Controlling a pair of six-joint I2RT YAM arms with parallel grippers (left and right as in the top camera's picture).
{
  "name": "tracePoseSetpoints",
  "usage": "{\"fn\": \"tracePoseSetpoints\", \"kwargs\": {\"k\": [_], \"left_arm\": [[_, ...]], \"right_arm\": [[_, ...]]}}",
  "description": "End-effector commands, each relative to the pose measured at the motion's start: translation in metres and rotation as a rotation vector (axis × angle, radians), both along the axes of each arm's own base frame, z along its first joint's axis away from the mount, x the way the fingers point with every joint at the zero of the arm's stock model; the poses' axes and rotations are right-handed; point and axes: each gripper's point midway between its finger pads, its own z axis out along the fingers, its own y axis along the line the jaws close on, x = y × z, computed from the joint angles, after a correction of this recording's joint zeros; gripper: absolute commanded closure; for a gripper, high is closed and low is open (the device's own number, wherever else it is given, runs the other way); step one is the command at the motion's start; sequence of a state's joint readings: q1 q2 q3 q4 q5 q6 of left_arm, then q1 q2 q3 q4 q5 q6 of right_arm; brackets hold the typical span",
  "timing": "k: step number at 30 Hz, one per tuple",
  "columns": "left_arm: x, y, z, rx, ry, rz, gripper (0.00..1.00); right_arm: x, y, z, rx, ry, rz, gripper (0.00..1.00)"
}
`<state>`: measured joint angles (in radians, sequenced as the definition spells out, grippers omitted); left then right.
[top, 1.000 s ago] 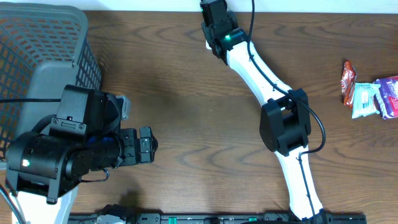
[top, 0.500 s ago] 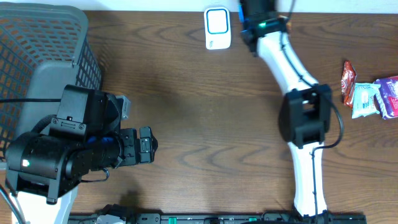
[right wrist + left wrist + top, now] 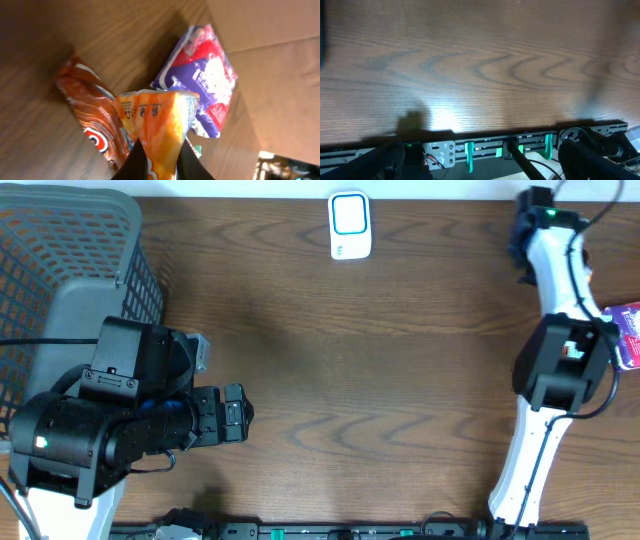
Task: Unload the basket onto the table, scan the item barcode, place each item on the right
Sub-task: 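Carry the tissue box right and release it beside the packets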
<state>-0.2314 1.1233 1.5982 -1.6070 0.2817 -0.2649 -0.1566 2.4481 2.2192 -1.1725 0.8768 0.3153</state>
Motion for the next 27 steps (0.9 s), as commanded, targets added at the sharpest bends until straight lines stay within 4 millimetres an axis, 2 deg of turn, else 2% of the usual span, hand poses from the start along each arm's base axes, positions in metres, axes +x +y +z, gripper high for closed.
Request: {"fn": "tracePoseSetpoints", "kwargs": {"k": [1,4,5,6,7,13,17,20,27], "left_arm": [[-0.003,0.003,0.0,0.009,0.009,0.004,0.02],[-0.003,0.003,0.0,0.009,0.01,0.004,0.02],[-0.003,0.003,0.0,0.009,0.009,0.004,0.02],[-0.003,0.003,0.0,0.009,0.009,0.004,0.02],[-0.003,0.003,0.0,0.009,0.009,0.004,0.02],[-0.003,0.003,0.0,0.009,0.009,0.004,0.02],[-0.003,0.003,0.0,0.009,0.009,0.004,0.02],[-0.003,0.003,0.0,0.009,0.009,0.004,0.02],[-0.003,0.003,0.0,0.01,0.009,0.004,0.02]], "right_arm": [[-0.007,-0.014,-0.014,0.099,-0.05,-0.072,0.88],[-0.014,-0.023,-0.021,0.151,-0.052,-0.098,0.76],[-0.017,-0.026,-0.022,0.167,-0.051,-0.106,0.61],[-0.02,-0.029,-0.024,0.176,-0.047,-0.114,0.37],[-0.023,-0.032,-0.024,0.18,-0.039,-0.122,0.01],[-0.041,-0.045,-0.022,0.187,-0.004,-0.161,0.01],[-0.048,-0.041,-0.01,0.196,0.013,-0.161,0.01],[-0.047,-0.03,0.013,0.2,-0.022,-0.138,0.01],[-0.033,0.021,0.099,0.32,-0.285,-0.039,0.01]]}}
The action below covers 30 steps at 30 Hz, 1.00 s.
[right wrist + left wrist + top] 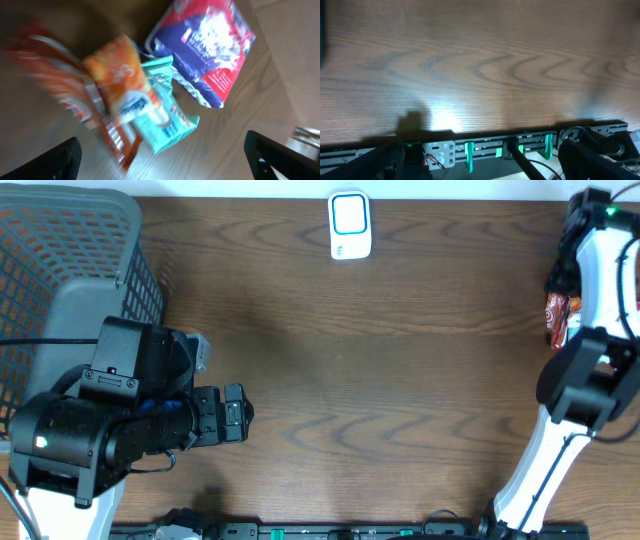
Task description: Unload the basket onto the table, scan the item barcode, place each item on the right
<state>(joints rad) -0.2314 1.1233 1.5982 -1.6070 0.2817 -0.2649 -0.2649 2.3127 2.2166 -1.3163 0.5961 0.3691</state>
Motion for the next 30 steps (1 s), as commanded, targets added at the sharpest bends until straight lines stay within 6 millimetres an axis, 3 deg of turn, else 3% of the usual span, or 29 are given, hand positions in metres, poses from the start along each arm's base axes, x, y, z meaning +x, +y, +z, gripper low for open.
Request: {"fn": "tracePoseSetpoints", "kwargs": {"k": [1,5,10,18,23,30], "left_arm": [[-0.003,0.003,0.0,0.01,0.009,0.004,0.02],[-0.003,0.003,0.0,0.009,0.009,0.004,0.02],[-0.003,0.003,0.0,0.009,0.009,0.004,0.02],[-0.003,0.003,0.0,0.009,0.01,0.004,0.02],[-0.003,0.003,0.0,0.009,0.009,0.004,0.02],[-0.003,0.003,0.0,0.009,0.009,0.004,0.02]], "right_arm": [[0.006,0.039,0.086,0.039,-0.24,0.053,0.01],[-0.003,0.08,0.134,0.057,-0.327,0.137,0.01],[-0.017,0.133,0.171,0.099,-0.382,0.26,0.01],[-0.075,0.166,0.211,-0.047,-0.355,0.286,0.01],[-0.101,0.18,0.208,-0.056,-0.347,0.335,0.01],[-0.137,0.205,0.17,0.022,-0.408,0.412,0.01]]}}
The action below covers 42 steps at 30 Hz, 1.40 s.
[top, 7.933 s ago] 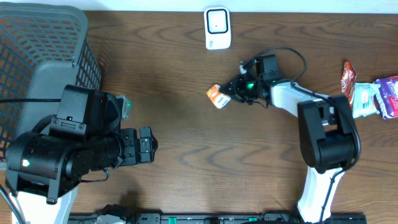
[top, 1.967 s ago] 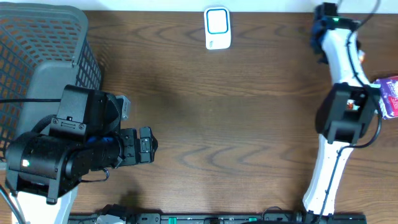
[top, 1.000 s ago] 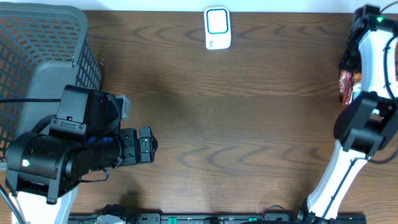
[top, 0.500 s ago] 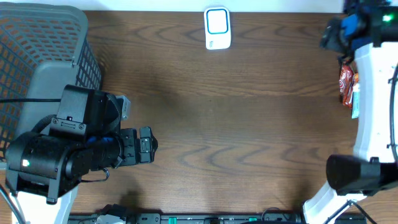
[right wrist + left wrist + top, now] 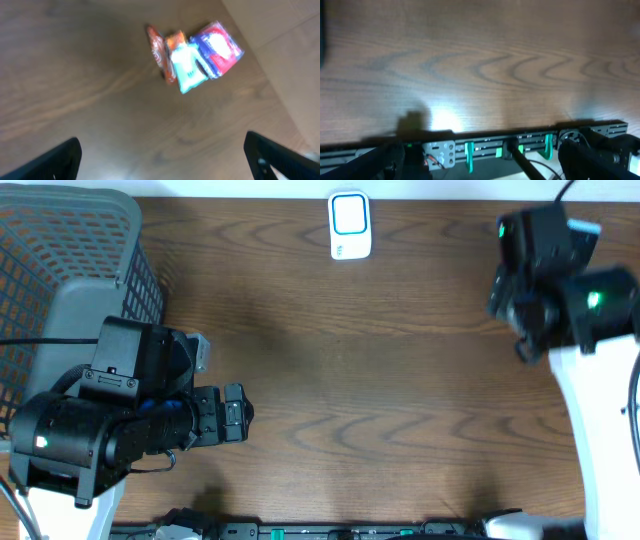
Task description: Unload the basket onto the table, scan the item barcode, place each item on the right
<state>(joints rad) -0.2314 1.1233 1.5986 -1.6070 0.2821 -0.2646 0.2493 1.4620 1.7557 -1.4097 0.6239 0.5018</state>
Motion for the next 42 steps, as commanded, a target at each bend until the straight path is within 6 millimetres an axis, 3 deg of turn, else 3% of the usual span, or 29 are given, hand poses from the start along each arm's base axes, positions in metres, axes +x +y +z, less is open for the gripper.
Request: {"fn": "tracePoseSetpoints", "kwargs": {"k": [1,8,16,21,28,42], "left_arm": [[-0.003,0.003,0.0,0.01,0.01,0.004,0.02],[-0.003,0.003,0.0,0.009,0.009,0.004,0.02],[-0.003,0.003,0.0,0.01,0.01,0.005,0.02],[-0.003,0.003,0.0,0.01,0.01,0.004,0.02],[-0.003,0.003,0.0,0.01,0.01,0.004,0.02],[-0.003,0.003,0.0,0.01,0.01,0.004,0.02]], "right_arm": [[-0.02,0.013,-0.015,0.031,-0.06,0.042,0.01],[-0.05,0.055,-0.024,0.117,-0.317,0.347,0.01],[-0.084,0.041,-0.043,0.129,-0.327,0.358,0.01],[-0.1,0.05,-0.065,0.18,-0.208,0.418,0.01],[-0.109,0.048,-0.074,0.178,-0.151,0.424,0.01],[-0.109,0.048,-0.074,0.179,-0.152,0.425,0.01]]}}
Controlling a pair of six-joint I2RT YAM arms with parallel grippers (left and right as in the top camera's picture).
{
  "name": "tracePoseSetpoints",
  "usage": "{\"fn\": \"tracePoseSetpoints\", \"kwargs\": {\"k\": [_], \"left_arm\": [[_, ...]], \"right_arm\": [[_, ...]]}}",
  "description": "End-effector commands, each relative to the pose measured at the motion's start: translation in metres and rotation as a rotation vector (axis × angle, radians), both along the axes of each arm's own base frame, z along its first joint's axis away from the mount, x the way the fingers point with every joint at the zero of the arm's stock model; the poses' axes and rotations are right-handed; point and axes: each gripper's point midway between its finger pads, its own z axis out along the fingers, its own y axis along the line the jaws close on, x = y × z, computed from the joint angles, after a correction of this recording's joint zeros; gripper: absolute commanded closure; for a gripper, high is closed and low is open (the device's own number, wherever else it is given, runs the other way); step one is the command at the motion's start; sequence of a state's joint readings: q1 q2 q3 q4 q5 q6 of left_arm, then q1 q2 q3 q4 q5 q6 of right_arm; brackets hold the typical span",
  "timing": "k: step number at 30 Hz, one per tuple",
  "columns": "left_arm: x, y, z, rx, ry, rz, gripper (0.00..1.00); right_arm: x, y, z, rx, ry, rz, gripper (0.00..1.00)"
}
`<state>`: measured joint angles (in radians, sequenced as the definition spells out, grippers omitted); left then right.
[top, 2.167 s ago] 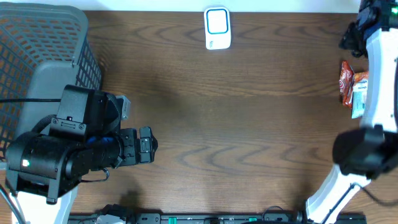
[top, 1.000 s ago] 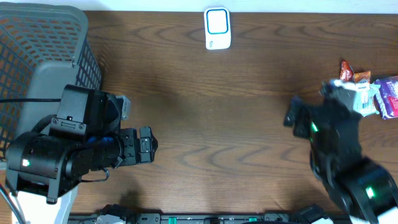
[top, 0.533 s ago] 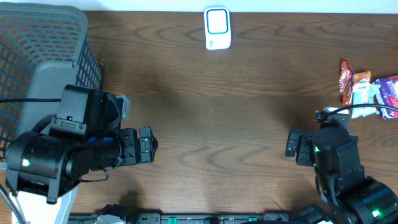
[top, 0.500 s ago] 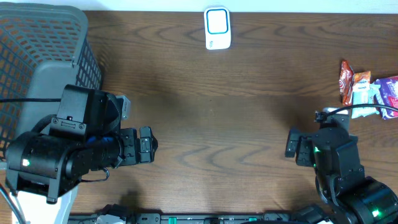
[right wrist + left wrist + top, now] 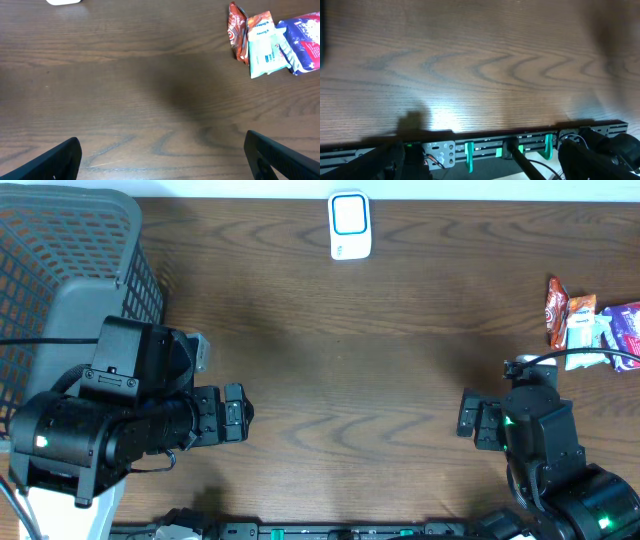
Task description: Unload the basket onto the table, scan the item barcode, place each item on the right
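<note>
The snack packets lie in a small pile at the table's far right: an orange-red packet (image 5: pixel 236 31), a pale teal packet (image 5: pixel 265 47) with an orange one half under it, and a purple packet (image 5: pixel 300 42). The overhead view shows the same pile (image 5: pixel 585 325). A white barcode scanner (image 5: pixel 349 225) stands at the back middle. My right gripper (image 5: pixel 478 420) is open and empty over bare wood at the front right, well short of the pile; its fingertips (image 5: pixel 45 160) frame the wrist view. My left gripper (image 5: pixel 232 415) is open and empty at the front left.
A grey mesh basket (image 5: pixel 70 250) fills the back left corner behind my left arm. A black rail with green clips (image 5: pixel 485 147) runs along the table's front edge. A white cable (image 5: pixel 570 358) trails from the right arm near the packets.
My right arm has moved from the back right, above the table, down to the front right. Its gripper is still open and empty. The packets and the left arm have not moved.
My right gripper was shut on an orange packet at the pile on the table's right edge. Then it was open, with that packet lying on the pile. Then it was farther above the packets, and now it sits at the front right, empty.
</note>
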<state>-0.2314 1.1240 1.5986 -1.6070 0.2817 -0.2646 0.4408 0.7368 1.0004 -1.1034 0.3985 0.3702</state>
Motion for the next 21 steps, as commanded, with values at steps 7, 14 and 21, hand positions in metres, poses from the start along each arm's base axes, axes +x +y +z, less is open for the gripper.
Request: {"fn": "tracePoseSetpoints", "kwargs": {"k": [7,14,21], "left_arm": [[-0.003,0.003,0.0,0.009,0.009,0.004,0.02],[-0.003,0.003,0.0,0.009,0.009,0.004,0.02],[-0.003,0.003,0.0,0.009,0.009,0.004,0.02]], "right_arm": [[-0.001,0.0,-0.001,-0.011,0.002,0.012,0.01],[0.0,-0.005,-0.002,-0.009,0.007,-0.012,0.01],[0.0,-0.021,-0.001,-0.007,0.001,-0.09,0.01]]}}
